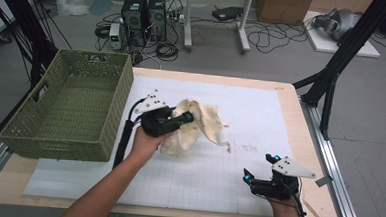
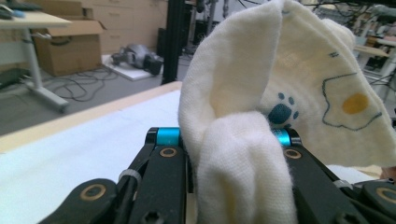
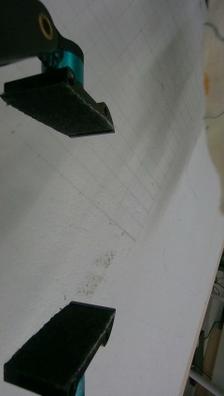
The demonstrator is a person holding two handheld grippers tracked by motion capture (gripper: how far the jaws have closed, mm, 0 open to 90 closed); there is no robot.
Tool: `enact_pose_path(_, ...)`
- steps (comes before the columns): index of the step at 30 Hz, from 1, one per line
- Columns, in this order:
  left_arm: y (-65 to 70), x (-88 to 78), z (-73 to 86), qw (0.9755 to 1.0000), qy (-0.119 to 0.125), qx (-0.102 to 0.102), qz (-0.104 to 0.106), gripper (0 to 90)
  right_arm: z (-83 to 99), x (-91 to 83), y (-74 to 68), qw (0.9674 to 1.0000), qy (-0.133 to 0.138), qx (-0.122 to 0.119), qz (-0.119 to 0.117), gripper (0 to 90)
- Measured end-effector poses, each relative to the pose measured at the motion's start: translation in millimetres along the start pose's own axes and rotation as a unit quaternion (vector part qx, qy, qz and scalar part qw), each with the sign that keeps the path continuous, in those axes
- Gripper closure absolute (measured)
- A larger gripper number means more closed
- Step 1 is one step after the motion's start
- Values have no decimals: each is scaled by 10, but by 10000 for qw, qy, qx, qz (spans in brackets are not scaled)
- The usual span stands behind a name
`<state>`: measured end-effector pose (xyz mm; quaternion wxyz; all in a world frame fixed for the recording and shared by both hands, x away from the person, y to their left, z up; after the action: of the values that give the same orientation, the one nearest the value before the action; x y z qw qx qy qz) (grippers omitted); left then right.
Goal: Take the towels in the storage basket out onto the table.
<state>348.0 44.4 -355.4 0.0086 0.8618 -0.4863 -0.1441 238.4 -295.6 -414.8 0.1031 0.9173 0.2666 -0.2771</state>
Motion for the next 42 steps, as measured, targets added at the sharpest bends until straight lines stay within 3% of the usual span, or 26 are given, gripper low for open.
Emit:
enact_pose_path(4,120,306,157,9996,-134,23,228,761,7,15,12,10000,-27,-17,25,98)
enact_pose_path(7,134,415,249,9993,-255,-29,269,758,17,20,23,10000,-46,4,22,98)
enact_pose_path(10,105,580,469,9979,-590,-101,251,752,26,20,34,10000,-64,20,36,98)
enact_pose_path(11,105,580,469,9979,-590,-101,251,744,26,20,34,10000,-64,20,36,98)
enact_pose_path(12,41,625,575,9967,-797,-153,78,730,35,25,44,10000,-68,18,42,98)
enact_pose_path(13,41,625,575,9967,-797,-153,78,710,38,29,45,9999,-79,32,52,98)
enact_pose_path(14,-4,641,618,9950,-983,-161,-12,683,43,32,47,9999,-104,24,54,98)
enact_pose_path(15,-91,649,682,9904,-1333,-84,-351,644,47,36,51,9999,-118,1,64,98)
enact_pose_path(16,-131,637,700,9881,-1452,-69,-500,580,51,39,51,9999,-139,21,69,98)
enact_pose_path(18,-176,613,710,9871,-1484,-148,-589,453,56,42,58,9999,-144,7,67,98)
enact_pose_path(19,-223,579,715,9861,-1505,-249,-656,390,58,43,59,9999,-149,14,65,98)
enact_pose_path(20,-304,484,728,9838,-1516,-320,-903,330,58,42,59,9998,-166,28,65,98)
enact_pose_path(22,-342,420,732,9832,-1519,-349,-950,279,60,43,61,9999,-151,28,72,98)
enact_pose_path(24,-436,179,735,9824,-1458,-373,-1109,234,59,46,56,9999,-156,26,60,98)
enact_pose_path(25,-436,179,735,9824,-1458,-373,-1109,224,59,46,56,9999,-156,26,60,98)
enact_pose_path(27,-483,18,739,9808,-1426,-420,-1264,217,56,57,48,9998,-175,18,47,98)
enact_pose_path(28,-522,-141,750,9805,-1403,-460,-1294,217,54,62,47,9998,-185,0,57,98)
enact_pose_path(30,-535,-217,755,9804,-1384,-464,-1321,217,51,65,42,9998,-187,-4,58,98)
enact_pose_path(33,-538,-481,783,9822,-1298,-407,-1294,217,45,67,29,9998,-191,-18,61,98)
enact_pose_path(35,-531,-534,783,9825,-1311,-366,-1271,217,47,69,28,9998,-196,-6,62,98)
enact_pose_path(36,-502,-639,785,9849,-1174,-302,-1236,217,49,70,27,9998,-211,13,69,98)
enact_pose_path(42,-445,-814,803,9877,-955,-150,-1231,211,45,78,29,9998,-209,45,61,98)
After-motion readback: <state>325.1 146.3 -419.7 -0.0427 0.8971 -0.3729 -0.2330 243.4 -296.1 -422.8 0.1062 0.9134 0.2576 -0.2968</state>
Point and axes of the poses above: each handheld gripper's, and its own axes: x roughly forward along the jaws, z roughly out of its underside, y roughly to its right, the point moved 1 cm from there along x, roughly forward along the jaws, and after that the axes turned 6 degrees about -y, right-handed, at the moved point
